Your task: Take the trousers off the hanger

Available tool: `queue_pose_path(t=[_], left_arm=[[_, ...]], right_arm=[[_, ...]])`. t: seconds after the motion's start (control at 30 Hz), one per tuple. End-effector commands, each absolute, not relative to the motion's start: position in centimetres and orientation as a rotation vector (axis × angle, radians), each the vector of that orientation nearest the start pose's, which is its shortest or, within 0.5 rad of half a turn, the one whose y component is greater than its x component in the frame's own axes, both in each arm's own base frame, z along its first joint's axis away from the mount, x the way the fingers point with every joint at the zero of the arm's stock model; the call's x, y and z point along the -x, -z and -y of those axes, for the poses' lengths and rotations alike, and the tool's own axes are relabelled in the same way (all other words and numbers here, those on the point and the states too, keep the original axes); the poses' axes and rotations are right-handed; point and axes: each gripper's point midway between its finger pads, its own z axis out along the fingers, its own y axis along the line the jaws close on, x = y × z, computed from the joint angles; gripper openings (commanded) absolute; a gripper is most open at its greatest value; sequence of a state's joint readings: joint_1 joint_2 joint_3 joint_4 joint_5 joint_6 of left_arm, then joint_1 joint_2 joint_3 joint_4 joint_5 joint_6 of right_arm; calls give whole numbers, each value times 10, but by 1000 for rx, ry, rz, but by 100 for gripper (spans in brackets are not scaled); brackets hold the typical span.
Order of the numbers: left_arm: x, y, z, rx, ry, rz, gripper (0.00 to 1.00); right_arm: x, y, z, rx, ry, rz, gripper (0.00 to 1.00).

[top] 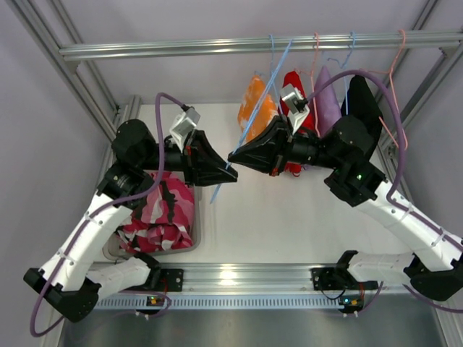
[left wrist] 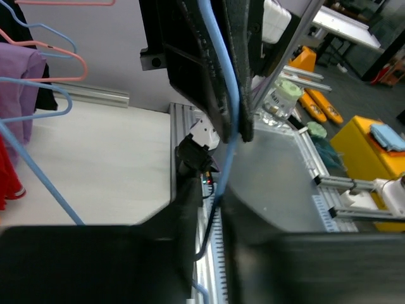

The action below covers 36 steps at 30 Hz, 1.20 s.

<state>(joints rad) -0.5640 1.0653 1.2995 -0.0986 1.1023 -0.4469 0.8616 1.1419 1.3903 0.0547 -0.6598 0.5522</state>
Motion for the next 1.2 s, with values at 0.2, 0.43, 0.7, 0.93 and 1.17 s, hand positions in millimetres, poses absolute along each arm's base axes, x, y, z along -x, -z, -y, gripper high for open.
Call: queue_pose_path(t=[0.2, 0.43, 0.7, 0.93, 1.17], left_arm=[[-152, -473, 251, -816, 1524, -1373, 0], [-202, -426, 200, -317, 1406, -1631, 0], [-228, -378, 157, -22, 1207, -1806, 0], [-270, -407, 129, 44, 957, -1747, 0], [-324, -433, 123, 19, 871, -1781, 0]], right_arm=[[-120, -531, -324, 818, -1521, -1126, 41], [-140, -522, -299, 752, -1305, -1177, 82], [-139, -523, -287, 767, -1238, -1170, 88], [-143, -517, -284, 751, -1216, -1178, 89], [-149, -517, -278, 726, -1169, -1211, 100]])
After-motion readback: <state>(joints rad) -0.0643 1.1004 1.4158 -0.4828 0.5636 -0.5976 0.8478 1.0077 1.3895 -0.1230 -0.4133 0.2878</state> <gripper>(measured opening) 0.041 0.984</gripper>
